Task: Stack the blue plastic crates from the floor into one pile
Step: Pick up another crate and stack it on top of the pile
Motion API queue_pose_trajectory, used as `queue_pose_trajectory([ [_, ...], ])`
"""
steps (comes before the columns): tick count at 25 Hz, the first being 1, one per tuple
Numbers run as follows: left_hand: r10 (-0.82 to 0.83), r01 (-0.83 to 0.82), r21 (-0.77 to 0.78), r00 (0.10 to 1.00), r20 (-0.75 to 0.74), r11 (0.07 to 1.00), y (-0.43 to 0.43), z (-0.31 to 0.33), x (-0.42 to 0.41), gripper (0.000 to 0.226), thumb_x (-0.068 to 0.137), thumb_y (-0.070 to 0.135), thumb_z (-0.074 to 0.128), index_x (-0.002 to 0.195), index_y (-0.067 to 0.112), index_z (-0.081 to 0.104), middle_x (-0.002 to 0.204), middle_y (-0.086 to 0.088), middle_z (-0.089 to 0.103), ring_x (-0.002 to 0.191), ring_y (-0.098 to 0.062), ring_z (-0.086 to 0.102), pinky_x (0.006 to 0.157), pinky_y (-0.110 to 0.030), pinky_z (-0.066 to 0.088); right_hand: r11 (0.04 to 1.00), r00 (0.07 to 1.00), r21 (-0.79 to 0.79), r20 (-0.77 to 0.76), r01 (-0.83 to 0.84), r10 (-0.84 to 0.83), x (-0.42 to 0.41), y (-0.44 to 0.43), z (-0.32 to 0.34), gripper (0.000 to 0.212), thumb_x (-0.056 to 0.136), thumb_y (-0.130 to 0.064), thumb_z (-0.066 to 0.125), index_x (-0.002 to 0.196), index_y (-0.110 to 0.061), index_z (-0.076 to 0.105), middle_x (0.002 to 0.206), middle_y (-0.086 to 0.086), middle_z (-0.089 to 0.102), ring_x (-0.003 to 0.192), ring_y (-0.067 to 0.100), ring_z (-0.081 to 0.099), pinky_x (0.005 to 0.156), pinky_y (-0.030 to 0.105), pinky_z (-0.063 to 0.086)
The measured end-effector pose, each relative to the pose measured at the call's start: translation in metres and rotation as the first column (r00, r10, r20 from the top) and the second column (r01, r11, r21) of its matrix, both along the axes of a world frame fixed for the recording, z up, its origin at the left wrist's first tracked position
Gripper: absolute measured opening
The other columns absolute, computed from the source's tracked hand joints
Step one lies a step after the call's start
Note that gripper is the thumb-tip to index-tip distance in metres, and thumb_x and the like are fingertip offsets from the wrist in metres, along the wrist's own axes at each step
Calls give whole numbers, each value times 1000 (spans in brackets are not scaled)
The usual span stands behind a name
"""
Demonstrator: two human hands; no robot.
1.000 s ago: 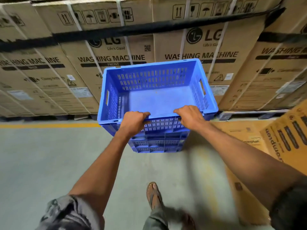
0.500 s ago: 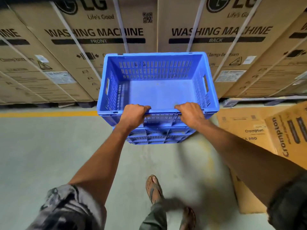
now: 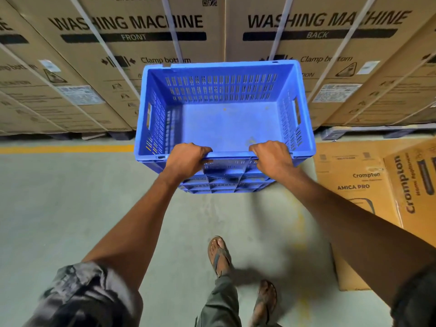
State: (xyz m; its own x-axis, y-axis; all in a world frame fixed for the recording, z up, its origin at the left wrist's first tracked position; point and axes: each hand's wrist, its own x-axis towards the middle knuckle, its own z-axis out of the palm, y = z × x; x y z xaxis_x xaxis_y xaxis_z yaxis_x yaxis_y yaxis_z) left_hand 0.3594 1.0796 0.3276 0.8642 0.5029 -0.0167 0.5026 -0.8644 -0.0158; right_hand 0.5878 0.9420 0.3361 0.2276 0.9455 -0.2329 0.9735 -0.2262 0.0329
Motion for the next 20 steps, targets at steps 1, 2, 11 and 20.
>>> queue_pose_trajectory([
  [1,9,-9,8,1000,-4,1000,2,1,2,18,84,42,68,88,25,66,65,-5,66,65,-33,66,49,-31,37,1000,1000,12,1,19,-19,0,3,1,21,73,-11,68,91,-21,66,77,8,68,78,34,66,59,31,38],
  [2,22,-22,-4,1000,-15,1000,4,2,4,22,85,46,69,87,24,68,66,-6,67,67,-33,66,51,-32,40,1000,1000,9,-2,19,-19,1,6,3,23,73,-12,68,94,-22,67,81,9,70,81,35,66,61,31,41],
  [11,126,-136,-122,989,-82,983,-3,2,8,29,86,55,66,91,27,73,67,-3,63,64,-30,57,54,-30,37,1000,996,11,-93,14,-12,6,-1,3,34,71,-9,64,101,-24,70,69,8,59,69,35,59,57,32,43],
  [20,214,-185,-383,976,34,905,-26,21,25,77,87,83,21,143,35,42,133,7,62,118,-22,59,101,-49,38,967,979,233,-198,101,-54,37,-14,11,47,94,-60,42,120,-28,65,139,-4,54,134,25,38,107,47,27],
])
